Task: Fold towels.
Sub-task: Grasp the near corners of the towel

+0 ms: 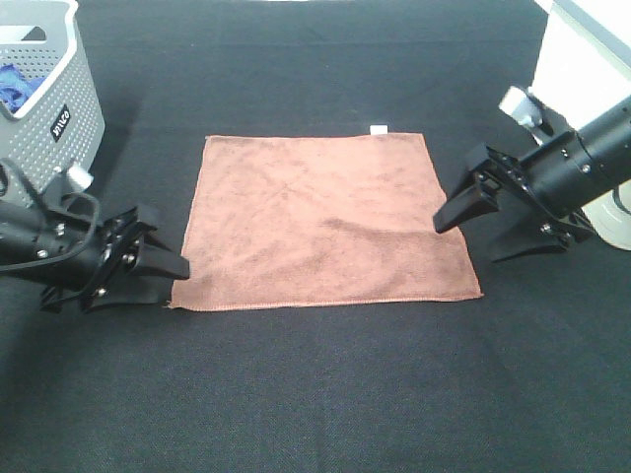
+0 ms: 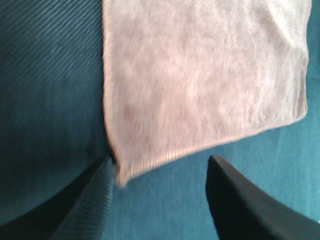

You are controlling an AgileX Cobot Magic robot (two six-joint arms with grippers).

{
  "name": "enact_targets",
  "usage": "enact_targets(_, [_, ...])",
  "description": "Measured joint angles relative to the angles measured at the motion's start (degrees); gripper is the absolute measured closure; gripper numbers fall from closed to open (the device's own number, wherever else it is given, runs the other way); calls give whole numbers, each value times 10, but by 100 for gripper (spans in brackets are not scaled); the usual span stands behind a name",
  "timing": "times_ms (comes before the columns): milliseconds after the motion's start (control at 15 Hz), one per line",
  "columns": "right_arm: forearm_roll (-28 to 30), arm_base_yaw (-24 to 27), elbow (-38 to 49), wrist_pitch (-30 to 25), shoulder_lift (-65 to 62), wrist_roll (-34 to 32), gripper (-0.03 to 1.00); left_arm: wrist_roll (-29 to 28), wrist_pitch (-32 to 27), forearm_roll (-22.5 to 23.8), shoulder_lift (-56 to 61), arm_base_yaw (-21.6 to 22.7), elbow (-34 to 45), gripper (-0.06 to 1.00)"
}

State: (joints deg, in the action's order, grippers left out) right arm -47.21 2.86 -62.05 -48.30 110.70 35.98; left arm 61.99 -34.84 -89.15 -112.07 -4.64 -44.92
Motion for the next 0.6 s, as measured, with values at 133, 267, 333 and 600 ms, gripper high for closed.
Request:
enact_targets(133, [1, 20, -13, -7, 33, 5, 19, 4, -8, 1, -28, 0, -25, 37])
enact_targets(267, [3, 21, -18, -6, 62, 13, 19, 10, -12, 1, -51, -3, -46, 32])
enact_targets(333, [3, 21, -19, -5, 76, 18, 19, 14, -15, 1, -58, -9, -56, 31])
enact_targets(600, [-20, 17, -27, -13, 94, 34, 19, 19, -26, -6, -86, -44, -95, 31])
